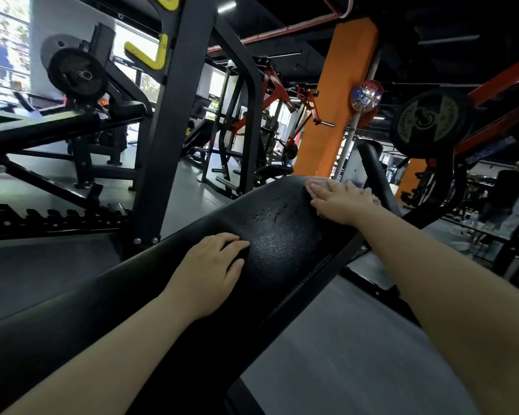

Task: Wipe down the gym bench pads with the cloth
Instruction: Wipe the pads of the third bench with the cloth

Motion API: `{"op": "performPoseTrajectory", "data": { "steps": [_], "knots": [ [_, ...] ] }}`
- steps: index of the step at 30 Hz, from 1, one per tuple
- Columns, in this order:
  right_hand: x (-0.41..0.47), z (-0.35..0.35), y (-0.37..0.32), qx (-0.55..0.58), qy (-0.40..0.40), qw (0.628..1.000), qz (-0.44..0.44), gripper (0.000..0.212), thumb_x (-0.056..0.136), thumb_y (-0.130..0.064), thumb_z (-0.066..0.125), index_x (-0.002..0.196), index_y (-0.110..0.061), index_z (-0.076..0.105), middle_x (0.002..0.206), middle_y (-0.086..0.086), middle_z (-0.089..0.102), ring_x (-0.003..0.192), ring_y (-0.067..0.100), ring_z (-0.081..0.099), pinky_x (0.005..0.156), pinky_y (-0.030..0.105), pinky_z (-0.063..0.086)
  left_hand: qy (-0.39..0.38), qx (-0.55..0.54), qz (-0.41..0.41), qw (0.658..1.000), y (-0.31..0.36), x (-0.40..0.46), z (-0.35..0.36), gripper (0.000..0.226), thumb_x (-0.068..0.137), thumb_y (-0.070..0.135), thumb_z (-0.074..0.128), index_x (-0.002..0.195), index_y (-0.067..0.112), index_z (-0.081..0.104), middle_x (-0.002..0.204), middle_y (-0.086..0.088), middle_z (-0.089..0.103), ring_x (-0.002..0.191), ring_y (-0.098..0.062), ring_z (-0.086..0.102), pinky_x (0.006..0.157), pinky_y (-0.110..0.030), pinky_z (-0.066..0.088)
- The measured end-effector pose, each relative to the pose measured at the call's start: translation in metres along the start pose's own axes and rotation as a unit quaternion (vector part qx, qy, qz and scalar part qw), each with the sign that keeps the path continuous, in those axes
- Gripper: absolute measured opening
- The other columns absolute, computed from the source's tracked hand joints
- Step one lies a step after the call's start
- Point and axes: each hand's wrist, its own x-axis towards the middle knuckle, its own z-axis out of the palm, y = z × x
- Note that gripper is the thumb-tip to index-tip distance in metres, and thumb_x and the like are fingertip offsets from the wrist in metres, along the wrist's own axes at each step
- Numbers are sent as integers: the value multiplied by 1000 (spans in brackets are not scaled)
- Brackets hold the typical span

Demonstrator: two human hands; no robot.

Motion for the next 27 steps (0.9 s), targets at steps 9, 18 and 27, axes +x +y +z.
{"op": "performPoseTrajectory", "data": {
  "steps": [9,18,27],
  "knots": [
    [-63,16,-71,-31,-15,992,-124,53,98,-55,12,148,-43,-1,159,2,-8,145,34,-10,111,62,-11,9,-50,-19,999,7,-1,-5,46,99,26,39,143,15,34,142,0,42,131,-13,36,107,-20,21],
    [-116,30,-137,8,-8,960,-280,52,99,-50,18,149,-42,6,160,2,3,146,31,-7,112,60,-9,129,-123,-128,976,11,-5,-23,36,98,12,40,133,5,42,132,-11,47,122,-23,41,96,-27,30],
    [-104,26,-66,145,295,905,-270,44,91,-39,32,99,-21,72,104,-2,69,98,22,61,100,40,33,-35,9,-105,994,41,6,-7,63,94,53,13,149,23,19,158,-9,11,144,-28,6,116,-48,9]
  ]
}}
